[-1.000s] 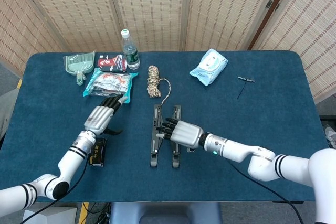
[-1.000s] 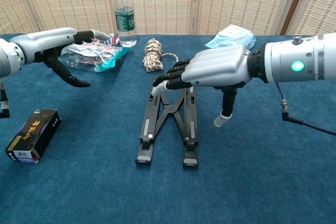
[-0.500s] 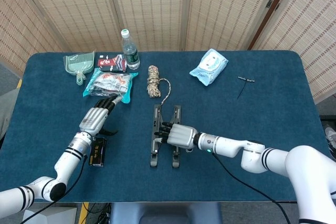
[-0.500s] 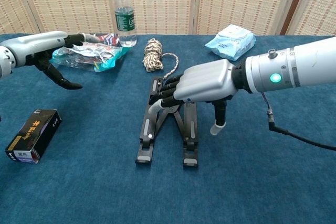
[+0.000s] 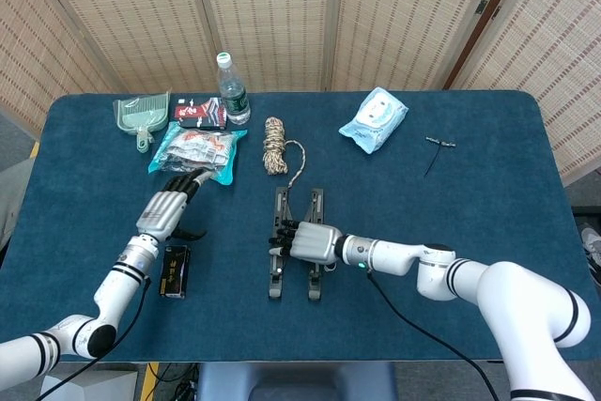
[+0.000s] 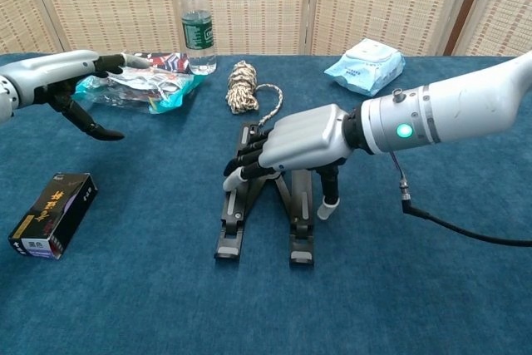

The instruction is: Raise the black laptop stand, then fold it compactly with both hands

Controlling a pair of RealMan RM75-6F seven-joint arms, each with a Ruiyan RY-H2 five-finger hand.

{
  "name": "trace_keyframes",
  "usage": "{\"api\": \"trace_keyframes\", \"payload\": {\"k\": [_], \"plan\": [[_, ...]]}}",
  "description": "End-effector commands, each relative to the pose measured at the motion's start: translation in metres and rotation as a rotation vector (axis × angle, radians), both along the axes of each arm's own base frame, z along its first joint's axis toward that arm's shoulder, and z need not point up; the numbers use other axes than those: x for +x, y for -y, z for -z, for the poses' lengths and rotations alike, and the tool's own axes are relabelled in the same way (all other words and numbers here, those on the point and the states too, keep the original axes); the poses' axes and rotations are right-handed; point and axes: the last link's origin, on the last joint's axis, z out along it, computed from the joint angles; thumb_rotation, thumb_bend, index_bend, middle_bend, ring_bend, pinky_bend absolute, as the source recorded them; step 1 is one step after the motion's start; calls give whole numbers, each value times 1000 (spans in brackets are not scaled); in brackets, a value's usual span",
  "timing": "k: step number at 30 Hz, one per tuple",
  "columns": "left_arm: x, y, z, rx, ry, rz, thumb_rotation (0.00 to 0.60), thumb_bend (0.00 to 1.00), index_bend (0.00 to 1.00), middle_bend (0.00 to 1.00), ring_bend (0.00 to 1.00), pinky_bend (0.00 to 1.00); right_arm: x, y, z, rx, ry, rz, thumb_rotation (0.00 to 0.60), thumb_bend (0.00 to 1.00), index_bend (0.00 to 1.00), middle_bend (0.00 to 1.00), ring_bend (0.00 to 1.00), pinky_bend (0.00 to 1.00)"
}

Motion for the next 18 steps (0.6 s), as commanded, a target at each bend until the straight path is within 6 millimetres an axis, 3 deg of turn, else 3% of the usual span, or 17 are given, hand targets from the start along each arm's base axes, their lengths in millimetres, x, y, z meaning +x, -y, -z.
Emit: {"api": "trace_keyframes", "payload": {"k": [1,15,18], "plan": [[-1,0,0,1,1,-2,600,177,32,0,0,0,3,1,4,9,-5,-3,600,4,0,0,0,0],[-3,-1,-4,11,10,-7,600,177,32,0,0,0,17,8,13,39,-30,4,600,25,0,0,0,0],[-4,0,-4,11,10,-7,600,177,32,0,0,0,19,8,13,42,-24,5,600,59,0,43,0,0]]}}
